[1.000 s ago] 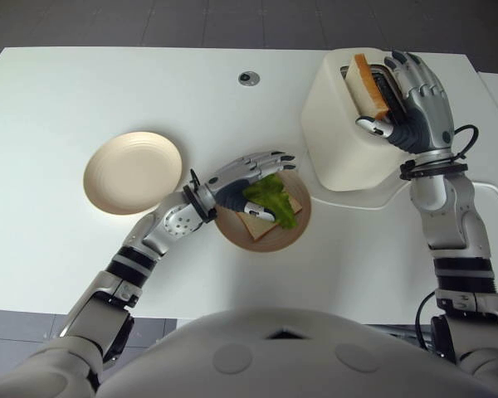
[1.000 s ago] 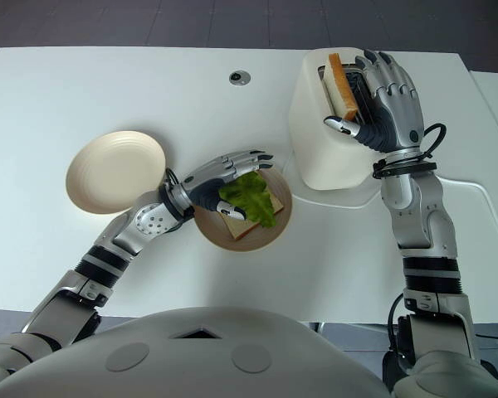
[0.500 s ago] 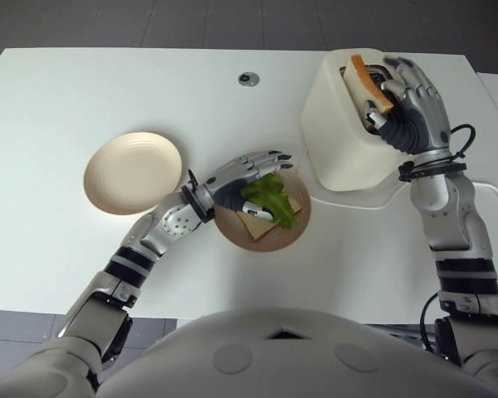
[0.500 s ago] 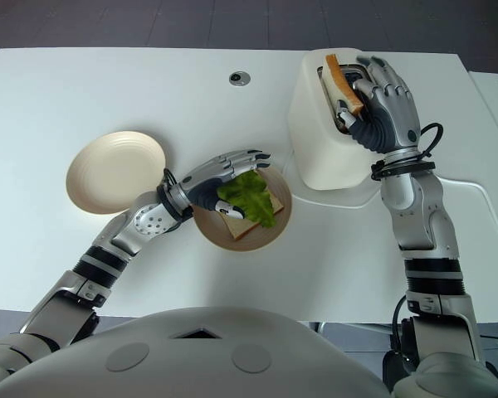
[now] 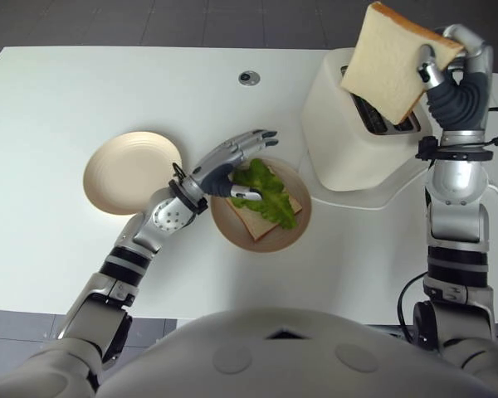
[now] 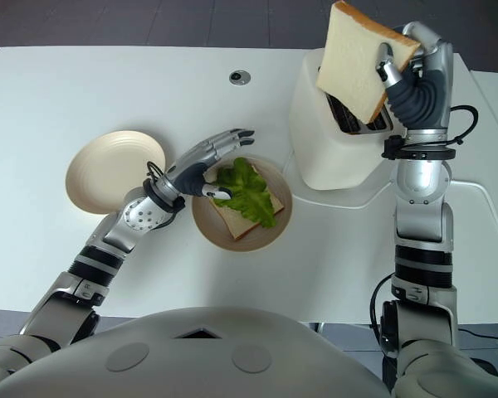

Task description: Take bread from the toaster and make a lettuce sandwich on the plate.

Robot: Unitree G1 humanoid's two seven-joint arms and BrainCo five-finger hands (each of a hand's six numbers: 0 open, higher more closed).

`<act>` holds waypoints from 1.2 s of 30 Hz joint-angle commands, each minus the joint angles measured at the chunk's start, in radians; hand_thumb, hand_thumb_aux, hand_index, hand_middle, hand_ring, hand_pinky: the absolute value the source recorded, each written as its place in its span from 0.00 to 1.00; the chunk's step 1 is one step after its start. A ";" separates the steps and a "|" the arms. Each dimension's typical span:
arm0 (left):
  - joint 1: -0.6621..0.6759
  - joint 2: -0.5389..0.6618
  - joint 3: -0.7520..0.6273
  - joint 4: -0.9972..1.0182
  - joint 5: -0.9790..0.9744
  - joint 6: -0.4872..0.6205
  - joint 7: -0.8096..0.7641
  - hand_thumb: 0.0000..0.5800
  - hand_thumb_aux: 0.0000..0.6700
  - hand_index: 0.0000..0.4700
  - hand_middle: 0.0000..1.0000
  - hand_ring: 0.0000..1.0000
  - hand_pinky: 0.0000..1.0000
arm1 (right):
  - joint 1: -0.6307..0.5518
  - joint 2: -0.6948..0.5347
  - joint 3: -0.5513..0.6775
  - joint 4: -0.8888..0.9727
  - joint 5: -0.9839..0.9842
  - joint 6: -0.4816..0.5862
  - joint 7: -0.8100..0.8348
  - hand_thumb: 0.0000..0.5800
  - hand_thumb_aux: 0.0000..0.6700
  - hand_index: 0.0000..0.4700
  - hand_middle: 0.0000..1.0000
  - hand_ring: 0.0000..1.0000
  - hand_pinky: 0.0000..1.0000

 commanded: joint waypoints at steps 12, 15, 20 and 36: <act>-0.002 -0.050 0.216 -0.105 -0.477 -0.018 -0.063 0.00 0.00 0.00 0.00 0.00 0.00 | 0.149 0.078 0.127 -0.203 0.610 0.230 0.451 1.00 1.00 1.00 1.00 1.00 1.00; 0.014 -0.049 0.221 -0.139 -0.614 -0.038 -0.146 0.00 0.00 0.00 0.00 0.00 0.00 | 0.140 0.010 0.177 -0.212 0.550 0.252 0.550 1.00 1.00 1.00 1.00 1.00 1.00; 0.079 -0.023 0.211 -0.238 -0.907 -0.020 -0.358 0.00 0.00 0.00 0.00 0.00 0.00 | 0.107 -0.093 0.284 -0.188 0.444 0.283 0.706 1.00 1.00 1.00 1.00 1.00 1.00; 0.252 0.044 0.057 -0.314 -0.871 -0.040 -0.878 0.00 0.00 0.00 0.00 0.00 0.00 | -0.070 -0.038 0.490 0.124 0.284 0.242 0.888 1.00 1.00 1.00 1.00 1.00 1.00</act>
